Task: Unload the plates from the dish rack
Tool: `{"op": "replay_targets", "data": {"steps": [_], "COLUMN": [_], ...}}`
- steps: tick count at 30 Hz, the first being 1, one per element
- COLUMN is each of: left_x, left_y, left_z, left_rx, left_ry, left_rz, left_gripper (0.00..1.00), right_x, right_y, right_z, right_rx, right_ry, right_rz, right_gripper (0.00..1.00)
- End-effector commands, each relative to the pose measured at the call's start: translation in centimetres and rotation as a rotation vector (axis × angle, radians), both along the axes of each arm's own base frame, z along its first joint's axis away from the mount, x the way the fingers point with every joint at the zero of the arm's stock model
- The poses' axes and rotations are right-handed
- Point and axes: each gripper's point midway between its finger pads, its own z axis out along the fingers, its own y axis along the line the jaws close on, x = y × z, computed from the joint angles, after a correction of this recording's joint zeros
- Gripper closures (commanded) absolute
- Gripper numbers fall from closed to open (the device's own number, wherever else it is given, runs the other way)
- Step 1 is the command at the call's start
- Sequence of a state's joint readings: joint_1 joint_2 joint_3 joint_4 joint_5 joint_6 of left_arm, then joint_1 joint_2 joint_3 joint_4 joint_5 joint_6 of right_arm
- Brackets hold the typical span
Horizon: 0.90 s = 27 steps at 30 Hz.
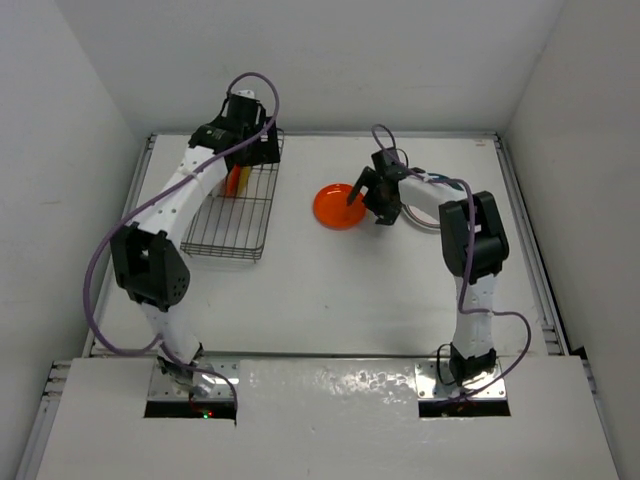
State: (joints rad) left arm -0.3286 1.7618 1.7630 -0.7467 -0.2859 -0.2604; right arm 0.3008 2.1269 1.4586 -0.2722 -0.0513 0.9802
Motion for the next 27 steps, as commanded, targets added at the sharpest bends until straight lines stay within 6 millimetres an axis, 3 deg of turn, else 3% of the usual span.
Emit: {"op": "replay_targets", "data": {"steps": [1, 2, 4, 5, 6, 8, 10, 13, 19, 27], "left_x": [1.3, 1.9, 3.1, 3.9, 4.3, 5.5, 6.2, 7.0, 7.3, 7.4], "left_y": [-0.7, -0.9, -1.0, -1.1, -1.0, -1.1, -0.9, 0.1, 1.3, 2.6], "left_z": [1.3, 1.4, -0.3, -1.1, -1.4, -2.5, -2.7, -4.4, -5.5, -4.5], "left_rx": [-0.057, -0.068, -0.074, -0.071, -0.066, -0.064, -0.053, -0.037, 0.015, 0.085], "left_ry": [0.002, 0.004, 0.035, 0.046, 0.053, 0.07, 0.068, 0.096, 0.105, 0.084], "left_rz": [-0.05, -0.066, -0.086, -0.09, -0.092, -0.101, -0.094, -0.063, -0.047, -0.035], "left_gripper": [0.04, 0.06, 0.13, 0.16, 0.22, 0.3, 0.33, 0.33, 0.33, 0.31], "right_x": [-6.3, -6.9, -9.2, -9.0, -10.6, -11.5, -12.3, -13.4, -15.0, -16.5], "right_y": [-7.4, -7.8, -9.3, -9.2, -9.4, -9.2, -9.0, -9.1, -9.4, -9.7], "right_z": [2.4, 4.3, 4.6, 5.4, 6.0, 6.9, 7.1, 7.2, 6.3, 4.2], "right_rx": [-0.366, -0.382, -0.418, -0.411, -0.388, -0.356, -0.341, -0.338, -0.353, -0.36], "right_ry": [0.184, 0.146, 0.152, 0.102, 0.081, 0.027, 0.021, 0.027, 0.049, 0.109], "right_rz": [-0.062, -0.052, -0.053, -0.042, -0.03, -0.012, 0.009, 0.054, 0.096, 0.118], "right_gripper": [0.01, 0.01, 0.01, 0.01, 0.01, 0.01, 0.01, 0.01, 0.01, 0.01]}}
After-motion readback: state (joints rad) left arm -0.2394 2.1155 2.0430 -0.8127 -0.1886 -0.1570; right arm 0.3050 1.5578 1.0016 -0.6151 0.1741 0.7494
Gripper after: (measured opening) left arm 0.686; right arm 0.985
